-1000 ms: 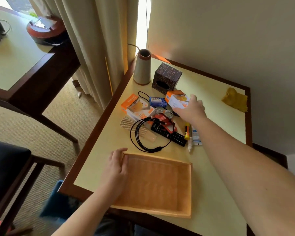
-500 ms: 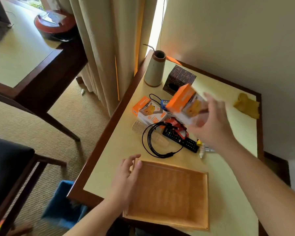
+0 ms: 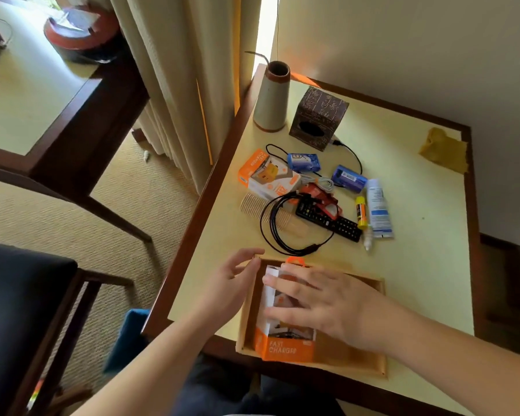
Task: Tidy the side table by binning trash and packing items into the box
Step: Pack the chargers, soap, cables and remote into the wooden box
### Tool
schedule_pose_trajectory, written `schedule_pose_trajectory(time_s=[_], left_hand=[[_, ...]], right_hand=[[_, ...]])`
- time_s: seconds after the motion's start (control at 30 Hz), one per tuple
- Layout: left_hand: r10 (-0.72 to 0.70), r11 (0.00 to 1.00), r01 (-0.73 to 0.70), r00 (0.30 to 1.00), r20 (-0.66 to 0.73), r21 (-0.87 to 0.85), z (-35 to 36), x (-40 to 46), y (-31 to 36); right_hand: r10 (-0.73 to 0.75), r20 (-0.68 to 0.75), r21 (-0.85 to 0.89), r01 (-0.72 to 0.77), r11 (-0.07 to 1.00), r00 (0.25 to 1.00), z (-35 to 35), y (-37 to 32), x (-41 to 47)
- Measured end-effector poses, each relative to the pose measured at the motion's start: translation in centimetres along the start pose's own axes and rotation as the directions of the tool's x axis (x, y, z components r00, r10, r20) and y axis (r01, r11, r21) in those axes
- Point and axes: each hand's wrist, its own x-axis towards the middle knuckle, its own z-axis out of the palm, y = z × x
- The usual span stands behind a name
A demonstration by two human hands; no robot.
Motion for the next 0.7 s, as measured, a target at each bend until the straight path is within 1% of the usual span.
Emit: schedule_pose_trajectory(time_s=[0.07, 0.17, 0.27, 0.4, 0.43, 0.5, 0.57, 0.7], left_hand=[[0.008, 1.000, -0.008, 1.000, -0.010, 0.018, 0.1, 0.1, 0.1], [0.025, 1.000, -0.025, 0.999, -0.046, 0.010, 0.6, 0.0, 0.2], [0.008, 0.998, -0.011, 0.998, -0.062, -0.054, 1.0, 0.0, -0.3], [0.026, 0.992, -0.039, 0.994, -0.104, -0.123, 2.2, -0.2, -1.4], [0.037, 0.991, -0.051, 0.992, -0.120, -0.121, 2.5, -0.2, -1.6], [0.053, 0.991, -0.071, 0.986, -0.156, -0.112, 3.0, -0.1, -2.0], [0.058, 0.992, -0.077, 0.982, -0.180, -0.098, 3.2, 0.0, -2.3], [0.080, 0.994, -0.092, 0.975, -0.207, -0.050, 3.2, -0.1, -2.3]], right_hand=[[0.006, 0.017, 0.039, -0.007, 0.999, 1.000, 0.3, 0.1, 0.5], [0.025, 0.031, 0.048, -0.026, 0.999, 0.999, 0.7, 0.1, 1.6], [0.002, 0.024, 0.041, -0.003, 0.999, 1.000, 1.9, 0.1, 2.6], [0.010, 0.025, 0.007, -0.010, 1.000, 1.000, 4.6, 0.5, 3.6], [0.005, 0.009, 0.004, -0.005, 1.000, 1.000, 5.4, 0.4, 3.8], [0.009, -0.028, 0.063, -0.007, 0.998, 1.000, 6.5, 0.0, 4.0], [0.030, -0.025, 0.111, -0.027, 0.994, 0.999, 7.3, -0.4, 4.1], [0.068, 0.014, 0.106, -0.069, 0.992, 0.998, 6.4, -1.2, 4.1]])
